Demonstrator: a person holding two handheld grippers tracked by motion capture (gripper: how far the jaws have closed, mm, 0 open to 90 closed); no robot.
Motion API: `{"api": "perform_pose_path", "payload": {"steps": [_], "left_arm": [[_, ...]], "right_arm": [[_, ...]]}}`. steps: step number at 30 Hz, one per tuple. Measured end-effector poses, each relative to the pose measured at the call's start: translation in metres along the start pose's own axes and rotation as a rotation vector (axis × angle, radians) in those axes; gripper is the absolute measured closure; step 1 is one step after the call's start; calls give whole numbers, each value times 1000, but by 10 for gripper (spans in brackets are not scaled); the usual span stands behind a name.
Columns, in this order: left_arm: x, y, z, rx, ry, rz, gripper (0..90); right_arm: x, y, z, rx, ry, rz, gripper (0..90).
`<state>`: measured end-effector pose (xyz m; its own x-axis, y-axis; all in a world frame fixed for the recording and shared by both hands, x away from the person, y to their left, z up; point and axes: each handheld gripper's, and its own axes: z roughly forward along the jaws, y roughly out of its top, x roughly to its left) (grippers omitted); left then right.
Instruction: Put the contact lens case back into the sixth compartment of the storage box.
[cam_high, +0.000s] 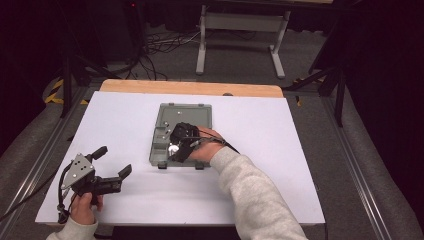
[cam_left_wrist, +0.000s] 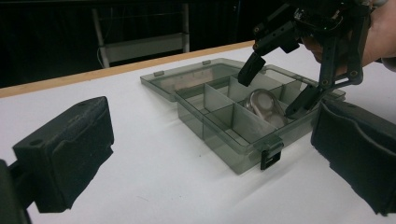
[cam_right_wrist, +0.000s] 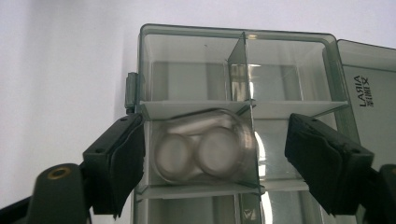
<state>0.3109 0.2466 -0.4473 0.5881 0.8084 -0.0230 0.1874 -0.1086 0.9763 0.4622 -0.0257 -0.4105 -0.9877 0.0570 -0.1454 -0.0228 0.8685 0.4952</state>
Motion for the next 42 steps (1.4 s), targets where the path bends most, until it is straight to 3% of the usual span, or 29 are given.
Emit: {"api": "perform_pose_path", "payload": {"steps": [12, 18, 21, 27, 42], "left_arm": [[0, 0, 0, -1, 0, -2, 1], [0, 0, 0, 0, -2, -2, 1], [0, 0, 0, -1, 0, -2, 1], [0, 0, 0, -2, 0, -2, 1], [0, 0, 0, -1, 1, -2, 1]], "right_arm": [[-1, 1, -10, -41, -22, 10, 148], [1, 3, -25, -109, -37, 46, 30], [1, 3, -30, -137, -40, 55, 15], [8, 7, -45, -181, -61, 44, 13], [17, 11, -61, -208, -96, 36, 20]]}}
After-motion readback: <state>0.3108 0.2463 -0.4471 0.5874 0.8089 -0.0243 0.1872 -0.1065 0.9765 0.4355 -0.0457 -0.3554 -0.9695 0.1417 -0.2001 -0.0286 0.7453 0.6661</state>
